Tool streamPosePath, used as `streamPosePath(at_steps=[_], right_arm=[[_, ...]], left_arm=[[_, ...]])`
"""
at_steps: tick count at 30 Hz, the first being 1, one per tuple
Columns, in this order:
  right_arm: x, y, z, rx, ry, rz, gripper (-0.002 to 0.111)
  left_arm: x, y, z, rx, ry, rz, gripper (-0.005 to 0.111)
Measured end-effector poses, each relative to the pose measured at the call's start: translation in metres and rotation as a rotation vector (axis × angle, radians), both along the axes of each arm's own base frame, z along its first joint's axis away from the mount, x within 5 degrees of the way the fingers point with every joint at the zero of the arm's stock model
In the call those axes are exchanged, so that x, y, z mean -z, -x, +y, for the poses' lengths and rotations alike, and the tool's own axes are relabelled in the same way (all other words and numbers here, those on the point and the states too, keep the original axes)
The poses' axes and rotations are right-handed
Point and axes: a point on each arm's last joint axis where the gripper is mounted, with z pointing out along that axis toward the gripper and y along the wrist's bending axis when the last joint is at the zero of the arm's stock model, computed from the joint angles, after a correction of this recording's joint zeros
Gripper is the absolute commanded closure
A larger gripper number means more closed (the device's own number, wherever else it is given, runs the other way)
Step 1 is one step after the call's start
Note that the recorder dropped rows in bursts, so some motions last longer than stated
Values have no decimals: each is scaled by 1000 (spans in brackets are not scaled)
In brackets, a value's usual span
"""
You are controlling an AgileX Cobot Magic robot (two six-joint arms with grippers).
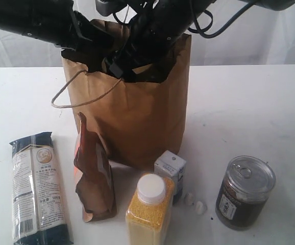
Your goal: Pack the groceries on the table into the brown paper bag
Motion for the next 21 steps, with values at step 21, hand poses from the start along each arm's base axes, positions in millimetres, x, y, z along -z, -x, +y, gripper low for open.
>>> streamPosePath(at_steps=[21], right_arm=[[2, 1, 2, -44, -10, 13, 35]], left_arm=[[25, -18, -22, -6, -53, -35, 107]])
